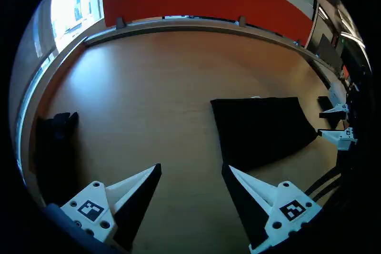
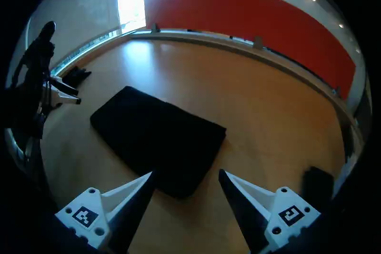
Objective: Fold towel
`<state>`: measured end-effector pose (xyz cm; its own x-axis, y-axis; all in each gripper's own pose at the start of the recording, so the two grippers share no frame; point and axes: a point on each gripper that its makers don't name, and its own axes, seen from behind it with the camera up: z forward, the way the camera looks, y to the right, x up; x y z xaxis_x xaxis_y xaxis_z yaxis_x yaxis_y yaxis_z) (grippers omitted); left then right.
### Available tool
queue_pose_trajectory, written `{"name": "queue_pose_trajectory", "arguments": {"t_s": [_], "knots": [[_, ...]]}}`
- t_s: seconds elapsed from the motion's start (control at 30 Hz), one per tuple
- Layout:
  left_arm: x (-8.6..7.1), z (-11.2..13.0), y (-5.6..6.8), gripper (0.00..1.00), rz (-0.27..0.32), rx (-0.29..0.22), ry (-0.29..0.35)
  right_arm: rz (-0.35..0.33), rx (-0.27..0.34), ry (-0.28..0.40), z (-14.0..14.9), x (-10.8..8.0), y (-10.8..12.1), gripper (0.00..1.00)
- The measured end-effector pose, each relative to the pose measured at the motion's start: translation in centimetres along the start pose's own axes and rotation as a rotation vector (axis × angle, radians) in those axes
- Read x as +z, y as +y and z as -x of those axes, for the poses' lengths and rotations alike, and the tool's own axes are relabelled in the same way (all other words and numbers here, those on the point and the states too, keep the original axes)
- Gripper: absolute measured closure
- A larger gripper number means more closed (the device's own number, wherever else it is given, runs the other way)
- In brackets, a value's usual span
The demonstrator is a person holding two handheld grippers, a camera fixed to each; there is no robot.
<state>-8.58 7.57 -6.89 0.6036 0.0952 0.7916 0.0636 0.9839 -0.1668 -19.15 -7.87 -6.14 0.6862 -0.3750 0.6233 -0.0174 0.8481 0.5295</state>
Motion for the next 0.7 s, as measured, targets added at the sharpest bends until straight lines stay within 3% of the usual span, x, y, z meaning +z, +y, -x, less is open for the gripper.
{"name": "queue_pose_trajectory", "arguments": {"t_s": [0.33, 0.7], "knots": [[-2.6, 2.1, -1.8, 0.06, -0.043, -0.035, -0.005, -0.040, -0.138, -0.075, 2.0, 0.1, 0.3, 0.13], [-4.3, 3.9, -3.0, 0.06, -0.068, -0.081, -0.012, -0.088, -0.176, -0.131, 3.3, 0.5, -0.1, 0.42]]}}
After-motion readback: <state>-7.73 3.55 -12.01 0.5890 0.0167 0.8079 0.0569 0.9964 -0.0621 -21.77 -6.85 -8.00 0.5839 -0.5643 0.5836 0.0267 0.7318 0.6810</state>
